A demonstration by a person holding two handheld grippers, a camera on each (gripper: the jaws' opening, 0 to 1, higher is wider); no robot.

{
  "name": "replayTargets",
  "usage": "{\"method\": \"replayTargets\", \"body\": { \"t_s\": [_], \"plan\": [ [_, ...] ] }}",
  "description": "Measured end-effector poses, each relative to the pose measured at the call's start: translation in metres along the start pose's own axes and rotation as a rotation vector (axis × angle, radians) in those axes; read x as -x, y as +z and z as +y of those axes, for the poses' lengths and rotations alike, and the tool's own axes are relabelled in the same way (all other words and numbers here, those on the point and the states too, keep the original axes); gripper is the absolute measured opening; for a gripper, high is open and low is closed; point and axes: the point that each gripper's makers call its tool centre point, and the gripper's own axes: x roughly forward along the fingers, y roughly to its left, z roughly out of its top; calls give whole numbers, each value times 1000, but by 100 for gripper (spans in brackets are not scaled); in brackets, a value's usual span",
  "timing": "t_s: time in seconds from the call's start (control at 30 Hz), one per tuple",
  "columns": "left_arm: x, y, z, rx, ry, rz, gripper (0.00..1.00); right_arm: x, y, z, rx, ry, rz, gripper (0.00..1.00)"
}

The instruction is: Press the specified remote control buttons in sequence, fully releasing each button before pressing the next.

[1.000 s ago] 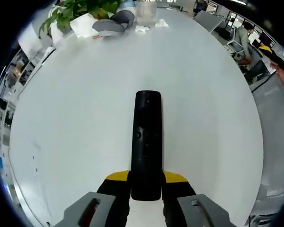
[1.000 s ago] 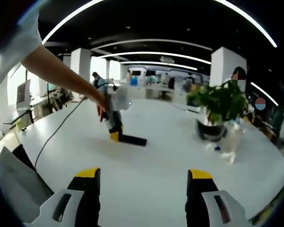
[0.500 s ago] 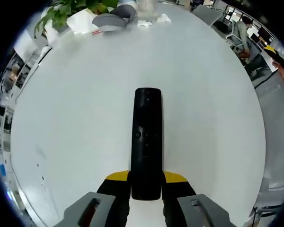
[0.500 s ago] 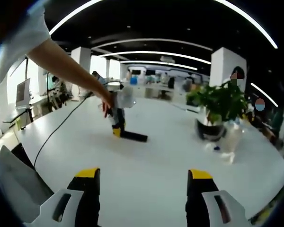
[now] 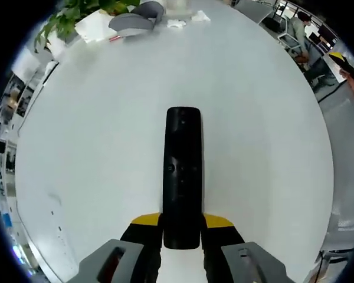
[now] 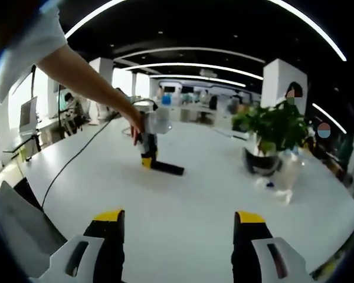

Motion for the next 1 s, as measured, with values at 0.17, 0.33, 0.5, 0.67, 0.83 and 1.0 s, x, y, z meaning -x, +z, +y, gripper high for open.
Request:
{"method": "replayTargets", "body": {
  "t_s": [0.17, 0.33, 0.5, 0.67, 0.83, 1.0],
  "plan": [
    [3, -1, 8, 52, 95, -13, 34, 1, 0, -1, -6, -6, -4, 74],
    [5, -4, 12, 115, 161, -60, 39, 1, 1, -1, -6, -2, -10, 74],
    [10, -8, 16, 196, 231, -114, 46, 2, 2, 1, -3, 3, -15, 74],
    [15, -13, 22, 245, 313, -167, 56, 3, 4, -1, -11, -4, -26, 75],
    [18, -18, 26, 314, 355, -216, 62, 3, 5, -3, -12, -9, -34, 76],
    [22, -26, 35, 398, 431, -258, 77, 3, 5, -2, -11, -8, -31, 76]
  ]
}}
